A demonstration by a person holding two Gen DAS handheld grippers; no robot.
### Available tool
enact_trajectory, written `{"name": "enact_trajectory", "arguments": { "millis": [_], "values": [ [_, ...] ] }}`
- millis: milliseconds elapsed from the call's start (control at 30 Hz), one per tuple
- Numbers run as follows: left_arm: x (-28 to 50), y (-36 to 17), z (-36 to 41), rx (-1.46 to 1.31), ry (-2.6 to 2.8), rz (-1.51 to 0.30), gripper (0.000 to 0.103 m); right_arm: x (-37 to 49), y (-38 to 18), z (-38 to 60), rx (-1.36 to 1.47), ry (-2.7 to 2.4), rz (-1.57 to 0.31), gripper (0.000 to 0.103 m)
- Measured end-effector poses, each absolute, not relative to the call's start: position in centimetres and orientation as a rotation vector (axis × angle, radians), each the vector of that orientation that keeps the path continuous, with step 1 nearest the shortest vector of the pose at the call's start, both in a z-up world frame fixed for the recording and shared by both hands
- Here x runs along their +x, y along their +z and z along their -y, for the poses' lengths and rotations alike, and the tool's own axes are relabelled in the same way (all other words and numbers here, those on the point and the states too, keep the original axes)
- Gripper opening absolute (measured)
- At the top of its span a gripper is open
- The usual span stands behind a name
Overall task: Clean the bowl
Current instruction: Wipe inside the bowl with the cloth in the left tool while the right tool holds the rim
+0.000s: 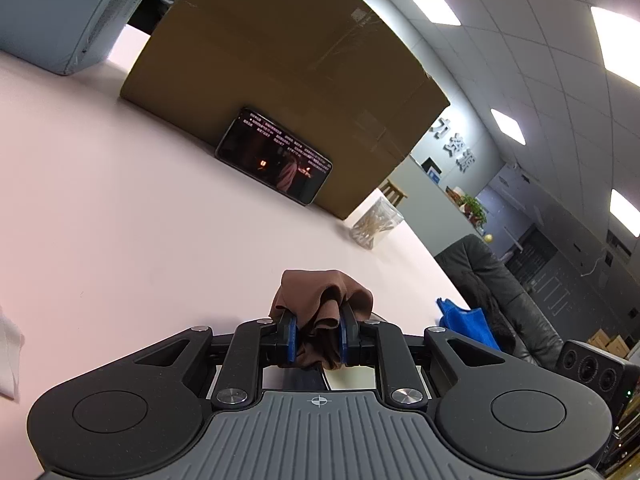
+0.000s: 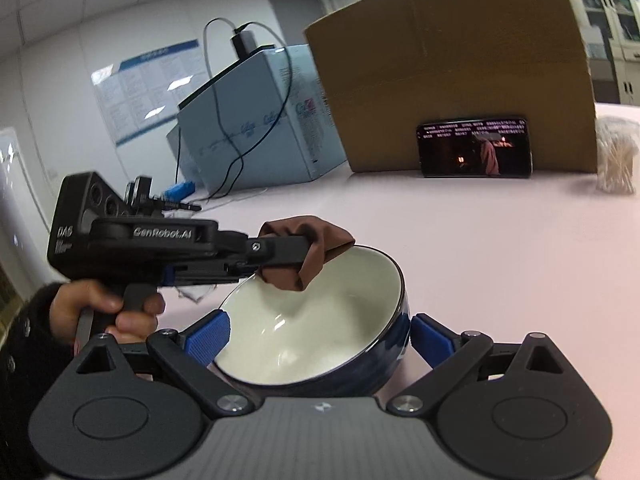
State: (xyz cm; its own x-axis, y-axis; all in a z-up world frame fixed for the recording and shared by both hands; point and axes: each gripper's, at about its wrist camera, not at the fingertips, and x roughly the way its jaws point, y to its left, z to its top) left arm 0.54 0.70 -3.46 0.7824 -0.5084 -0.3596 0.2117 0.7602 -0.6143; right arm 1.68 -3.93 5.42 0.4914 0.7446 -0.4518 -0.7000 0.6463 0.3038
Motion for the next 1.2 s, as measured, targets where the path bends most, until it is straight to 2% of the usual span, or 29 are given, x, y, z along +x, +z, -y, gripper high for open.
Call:
{"name": "enact_trajectory", "arguments": {
  "millis": [267, 567, 1200],
  "values": [
    [0.5, -3.3, -0.6, -0.576, -0.408, -0.541, 0.018, -0.8, 7.2, 6.1, 0.033, 0.957, -0.440, 0.103],
    [0.3, -3.2, -0.2, -0.560, -0.396, -0.538, 0.018, -1.3, 5.6, 2.7, -0.209, 0.880, -0.524, 0.103],
    [-2.3, -2.3, -0.3, -0.507, -0.371, -0.529, 0.019, 0.0, 5.3, 4.6, -0.183, 0.755, -0.556, 0.103]
  ]
}}
